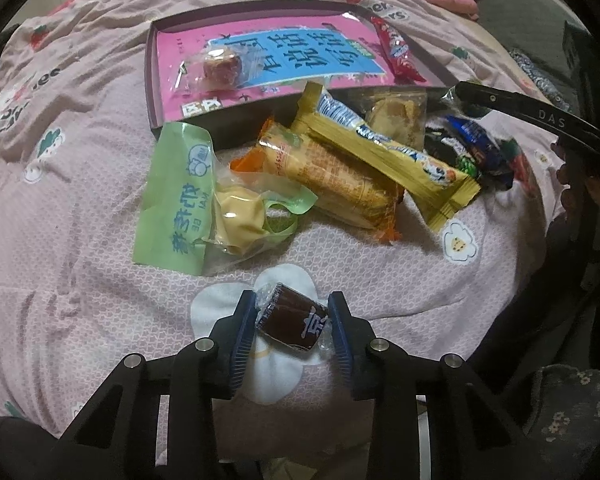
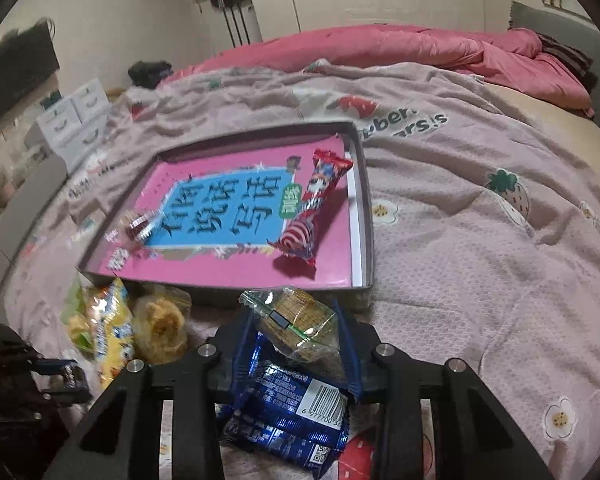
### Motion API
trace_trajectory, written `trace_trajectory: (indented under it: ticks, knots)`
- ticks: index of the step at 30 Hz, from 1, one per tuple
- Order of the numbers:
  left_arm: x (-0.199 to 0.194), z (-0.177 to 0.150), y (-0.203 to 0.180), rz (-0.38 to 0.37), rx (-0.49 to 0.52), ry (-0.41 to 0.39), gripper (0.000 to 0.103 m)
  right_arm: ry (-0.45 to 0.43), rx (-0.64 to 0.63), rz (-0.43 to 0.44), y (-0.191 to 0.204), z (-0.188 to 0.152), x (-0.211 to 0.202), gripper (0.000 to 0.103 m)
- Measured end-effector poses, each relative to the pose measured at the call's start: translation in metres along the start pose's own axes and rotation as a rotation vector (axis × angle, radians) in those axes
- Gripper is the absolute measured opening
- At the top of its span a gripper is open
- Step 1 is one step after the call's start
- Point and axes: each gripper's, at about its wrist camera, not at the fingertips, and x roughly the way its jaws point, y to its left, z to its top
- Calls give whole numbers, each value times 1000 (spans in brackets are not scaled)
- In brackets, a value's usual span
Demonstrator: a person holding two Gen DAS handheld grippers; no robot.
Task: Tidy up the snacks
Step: 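Lift the biscuit packet with the right tool while the left tool carries the brown candy toward the tray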
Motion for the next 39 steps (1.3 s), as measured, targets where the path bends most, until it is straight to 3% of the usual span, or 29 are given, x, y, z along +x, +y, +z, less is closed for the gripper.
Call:
trace_trajectory:
  ticks: [9, 17, 39]
  knots:
    - [-19, -1, -2, -12, -6, -58, 37, -56, 38, 57, -3, 5, -14, 38]
    - [-45, 6, -7, -30, 5, -170, 37, -112, 32, 89, 0, 9, -24, 38]
    - [-67, 47, 19, -26, -125, -337, 37, -196, 25, 103, 2, 16, -38, 38]
